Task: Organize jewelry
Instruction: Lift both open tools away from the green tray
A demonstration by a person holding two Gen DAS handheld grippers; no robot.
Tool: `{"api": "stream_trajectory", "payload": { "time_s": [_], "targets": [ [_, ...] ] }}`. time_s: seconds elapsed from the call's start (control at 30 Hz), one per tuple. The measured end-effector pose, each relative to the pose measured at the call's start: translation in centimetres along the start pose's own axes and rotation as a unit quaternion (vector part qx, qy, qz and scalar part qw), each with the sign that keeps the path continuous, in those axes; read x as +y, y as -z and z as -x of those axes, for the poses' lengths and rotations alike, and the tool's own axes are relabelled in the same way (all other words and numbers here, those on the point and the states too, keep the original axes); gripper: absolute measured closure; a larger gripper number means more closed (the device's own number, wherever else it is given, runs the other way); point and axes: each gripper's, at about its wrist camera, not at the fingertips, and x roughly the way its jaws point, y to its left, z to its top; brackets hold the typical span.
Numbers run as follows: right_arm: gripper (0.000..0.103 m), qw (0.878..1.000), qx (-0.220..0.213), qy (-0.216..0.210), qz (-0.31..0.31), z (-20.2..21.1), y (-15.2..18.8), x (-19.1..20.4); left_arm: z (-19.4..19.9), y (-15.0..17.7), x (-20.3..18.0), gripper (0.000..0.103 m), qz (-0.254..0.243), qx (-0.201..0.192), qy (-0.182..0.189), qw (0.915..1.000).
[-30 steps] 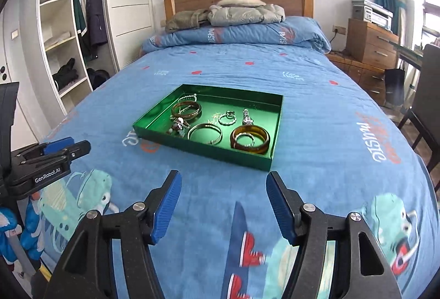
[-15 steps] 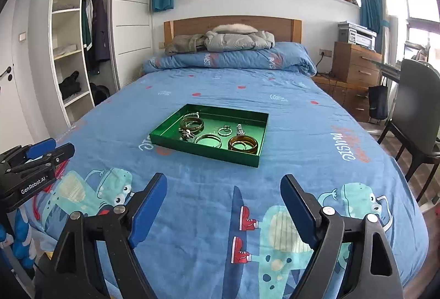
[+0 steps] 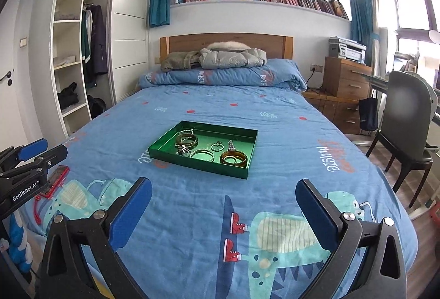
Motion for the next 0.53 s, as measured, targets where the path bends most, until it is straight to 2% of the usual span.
{"api": "stream_trajectory", "payload": {
  "time_s": [0.2, 0.53],
  "targets": [
    [0.0, 1.0, 0.005, 0.011, -0.007, 0.4, 0.8, -0.8, 0.9, -0.2, -0.1, 0.046, 0.0, -0.017, -0.005, 0.9998],
    [0.0, 0.999, 0.007, 0.032, -0.018, 0.8, 1.2, -2.5, 0.9, 0.0, -0.1, 0.046, 0.002, -0.016, -0.001, 0.9999]
  ]
}}
